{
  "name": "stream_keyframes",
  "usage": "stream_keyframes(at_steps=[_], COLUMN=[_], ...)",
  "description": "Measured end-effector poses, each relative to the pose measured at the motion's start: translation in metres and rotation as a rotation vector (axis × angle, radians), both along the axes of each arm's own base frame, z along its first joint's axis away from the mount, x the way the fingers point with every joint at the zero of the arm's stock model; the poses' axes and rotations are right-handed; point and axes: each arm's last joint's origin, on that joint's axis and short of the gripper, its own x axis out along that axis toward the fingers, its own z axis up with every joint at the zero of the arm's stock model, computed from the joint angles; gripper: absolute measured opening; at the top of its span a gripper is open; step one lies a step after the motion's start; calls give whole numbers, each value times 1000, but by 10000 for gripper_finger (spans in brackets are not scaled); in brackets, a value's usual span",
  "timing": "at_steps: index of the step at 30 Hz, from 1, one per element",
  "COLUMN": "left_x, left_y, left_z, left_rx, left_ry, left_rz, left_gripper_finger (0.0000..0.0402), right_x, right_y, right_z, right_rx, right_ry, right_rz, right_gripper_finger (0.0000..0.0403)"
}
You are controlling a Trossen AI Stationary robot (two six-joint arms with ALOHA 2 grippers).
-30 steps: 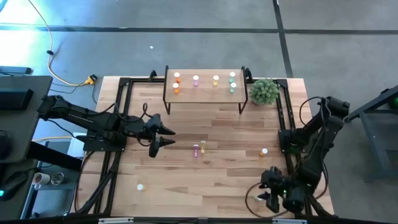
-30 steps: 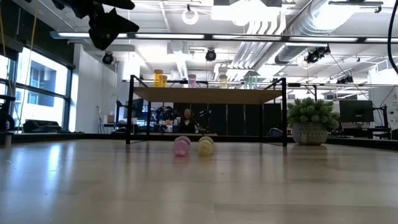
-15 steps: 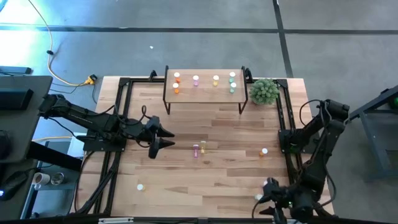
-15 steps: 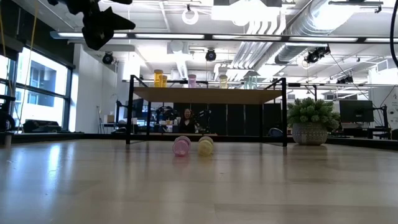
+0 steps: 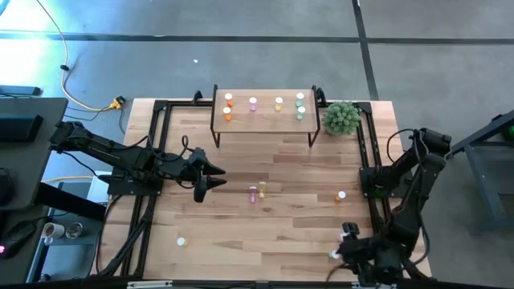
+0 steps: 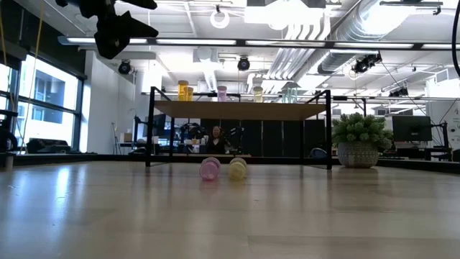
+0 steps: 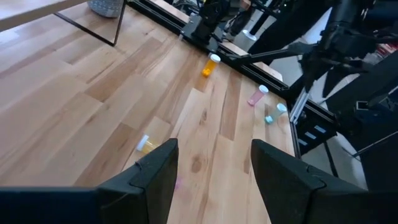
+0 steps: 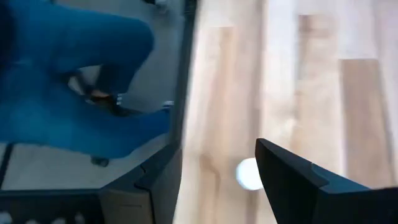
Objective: Pick and place medicine bottles onto shelf by color
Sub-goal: Put the green pill bottle on the shelf aligned with the other green pill bottles
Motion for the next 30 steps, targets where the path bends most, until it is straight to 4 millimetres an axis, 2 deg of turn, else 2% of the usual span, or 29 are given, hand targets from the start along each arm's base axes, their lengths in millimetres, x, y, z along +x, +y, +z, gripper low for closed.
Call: stream_keyframes(at_steps=[7,15,20,30], left_x=[0,0,0,0], left_y=[1,2,2,2], left_z=[0,0,0,0], left_rx=[3,-7,-6,-5], left_ry=[-6,-8,-8,-8], left_rz=[54,58,58,57], left_gripper_finger=[193,193,193,193], right_x=[3,8,9,9], right_y=[-3,7,11,10], right_z=[-3,-33,-42,-48], right_rx=[-24,-172,-185,-226], right_ry=[27,69,109,117], right_rz=[-1,56,64,55], right_gripper_finger=[195,195,195,195])
